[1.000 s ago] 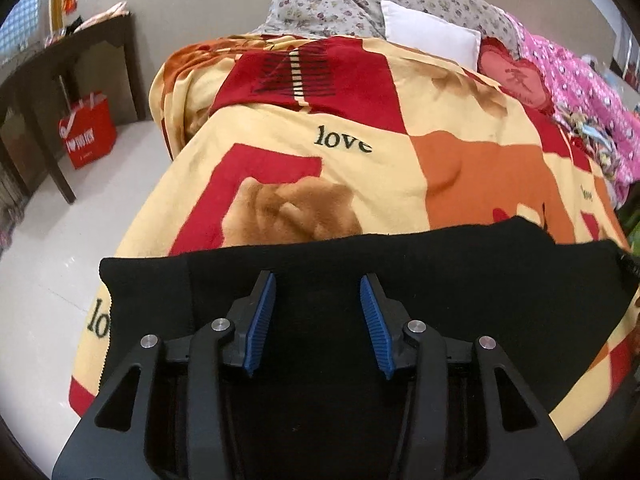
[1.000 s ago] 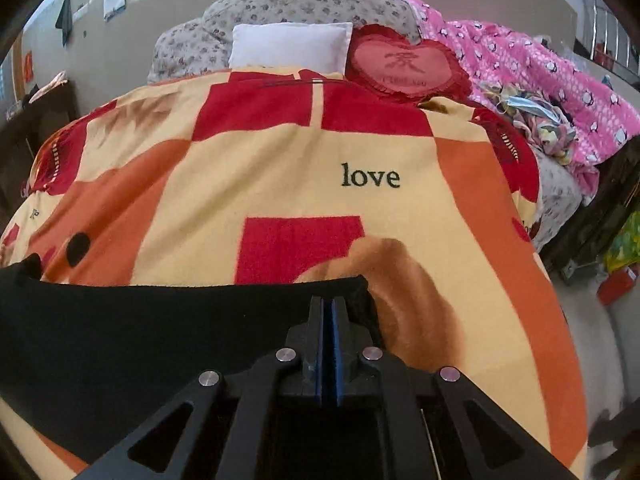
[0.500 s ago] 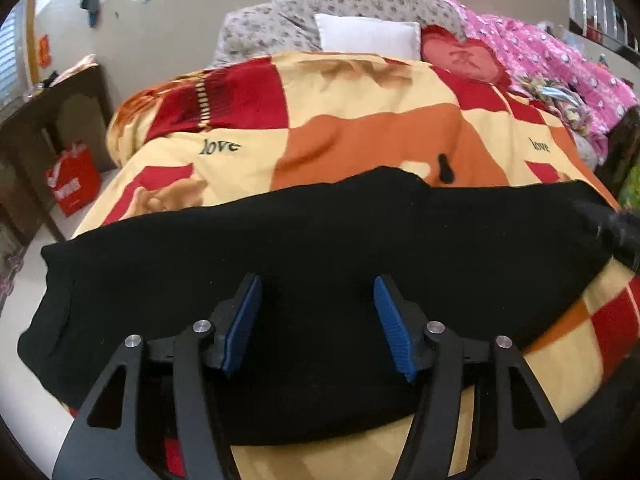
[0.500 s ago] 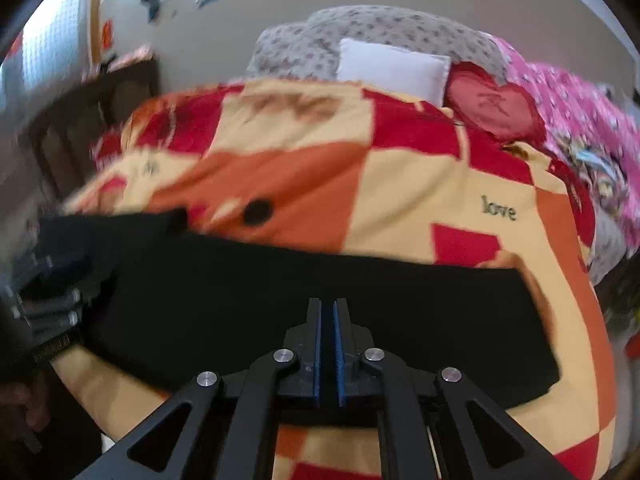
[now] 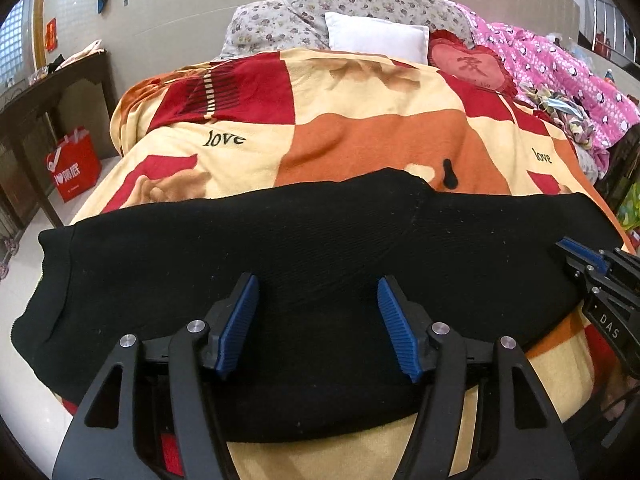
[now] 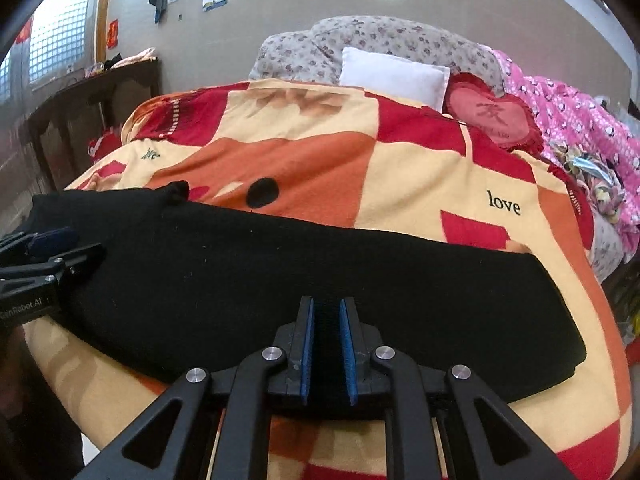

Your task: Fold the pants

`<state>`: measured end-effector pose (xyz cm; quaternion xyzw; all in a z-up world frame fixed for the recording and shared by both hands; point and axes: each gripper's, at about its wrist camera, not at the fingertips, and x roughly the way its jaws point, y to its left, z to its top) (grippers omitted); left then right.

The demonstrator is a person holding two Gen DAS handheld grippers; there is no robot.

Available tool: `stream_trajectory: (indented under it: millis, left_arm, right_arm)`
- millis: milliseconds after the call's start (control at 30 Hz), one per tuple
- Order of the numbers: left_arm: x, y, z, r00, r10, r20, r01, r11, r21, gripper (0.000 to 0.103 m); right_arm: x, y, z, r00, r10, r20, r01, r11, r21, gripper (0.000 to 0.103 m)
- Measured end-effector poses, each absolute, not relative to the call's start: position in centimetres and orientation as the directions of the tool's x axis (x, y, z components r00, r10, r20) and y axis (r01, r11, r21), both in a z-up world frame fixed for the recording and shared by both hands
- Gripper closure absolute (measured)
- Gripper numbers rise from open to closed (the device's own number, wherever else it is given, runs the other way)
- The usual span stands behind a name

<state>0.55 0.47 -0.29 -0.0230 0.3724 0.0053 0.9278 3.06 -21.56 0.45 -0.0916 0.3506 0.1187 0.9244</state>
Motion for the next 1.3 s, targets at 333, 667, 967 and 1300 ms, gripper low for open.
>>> stream_trajectory:
  millis: [333,667,967,1300]
  left_arm:
    - [0.4,0.7,-0.5,0.735,-0.020,-0.678,-0.019,0.999,-0.049,0.039]
    - [-0.2,4.2,2.2,0.805,-0.092,-0.586,0.028,0.993,-0.118,0.039]
    - [0.5,6.3,0.7,0.778,-0.105,-0.619,-0.026,0.980,-0.199,0.039]
    - [0.5,6.4,0.5,0.771,-0.125,-0.624,-0.017,0.976,-0.216,0.039]
  right_arm:
    - [2.8,-24.5,1.6,0.703,0.255,-0.665,-0.239,0.964,0.116,0.090]
    - [-0.4,-39.2,3.5,0.771,0.201,-0.604,0.156,0.861,0.485,0.079]
    - [0.0,-44.8,-0.8,0.698,0.400,-0.594,0.354,0.529,0.771,0.075]
    - [0.8,-45.7,-1.6,0.722,0.436,-0.538,0.372,0.411,0.832,0.075]
